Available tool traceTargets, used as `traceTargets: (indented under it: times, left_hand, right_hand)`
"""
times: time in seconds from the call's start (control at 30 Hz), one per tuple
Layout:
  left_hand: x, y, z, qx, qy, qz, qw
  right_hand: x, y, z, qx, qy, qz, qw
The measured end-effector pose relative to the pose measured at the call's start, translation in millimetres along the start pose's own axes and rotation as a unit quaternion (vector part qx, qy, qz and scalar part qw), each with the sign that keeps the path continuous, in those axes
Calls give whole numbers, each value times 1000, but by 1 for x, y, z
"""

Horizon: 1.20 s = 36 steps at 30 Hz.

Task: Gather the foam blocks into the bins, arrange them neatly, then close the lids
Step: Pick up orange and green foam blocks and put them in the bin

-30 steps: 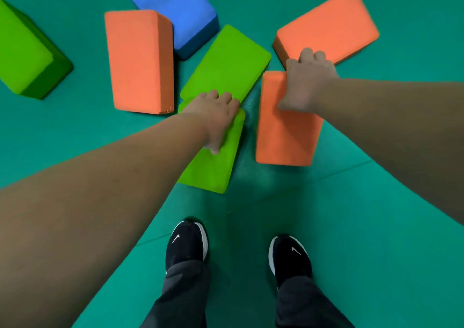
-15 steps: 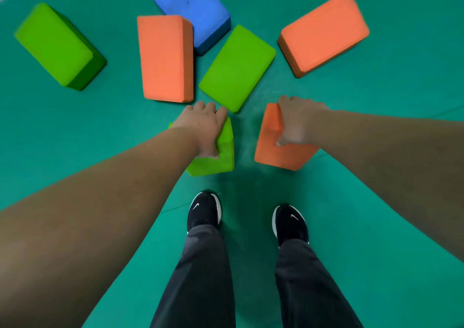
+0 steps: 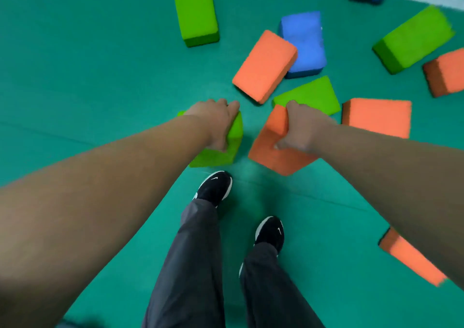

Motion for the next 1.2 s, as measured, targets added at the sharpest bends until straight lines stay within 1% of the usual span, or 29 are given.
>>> traceTargets:
  times: [0.07,0.1,0.2,0.23,0.3,0.4,0.47,0.57,0.63,0.73,0.87,0.97,1.07,1.2]
  left_hand:
    - [33,-23,-8,49,18,43,998]
    - [60,-40,-20,82,30,80,993]
    - [139,-77,-74,187,45,173,966]
    - [165,-84,-96,206,44,196,958]
    - [209,-91,-141,206,37,223,952]
    - [261,-98,-203,188,11,240,952]
    - [291,-104,-243,219,4,263,940]
    - [338,-112,-304,303,2,312,901]
    - [374,-116,-342,343,9,344,874]
    - [427,-122,-396,369,29,388,844]
    - [495,-129,-460,404,56,439,800]
    - [551,-133,-498,442,89,483,750]
    - [607,-132,-529,464,132,528,699]
    - [680,-129,-559,492,209,593,602]
  right_hand:
    - [1,-29,9,10,3,14,1000]
    - [2,-54,11,23,2,36,999]
    - [12,-133,2,72,3,91,993]
    - [16,-159,-7,84,5,113,990]
    - [28,-209,-32,103,2,150,983]
    - [52,-278,-82,120,-11,184,975]
    - [65,-316,-117,111,-20,194,974]
    - [81,-361,-170,65,-33,191,979]
    - [96,-393,-203,54,-46,195,978]
    - [124,-448,-249,86,-69,203,973]
    - [169,-522,-306,169,-71,267,946]
    - [211,-577,-343,231,-46,313,920]
    - [254,-626,-375,260,-33,347,901]
    - [310,-684,-409,252,0,408,877]
Point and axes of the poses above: each hand's wrist, its own x-axis away from the middle knuckle, its own z-axis out of the back of the hand, y = z × x, the point moved 1 cm from there along -x, towards the middle knuckle, and after that the axes turned 1 degree about z, right-handed, at the moved point
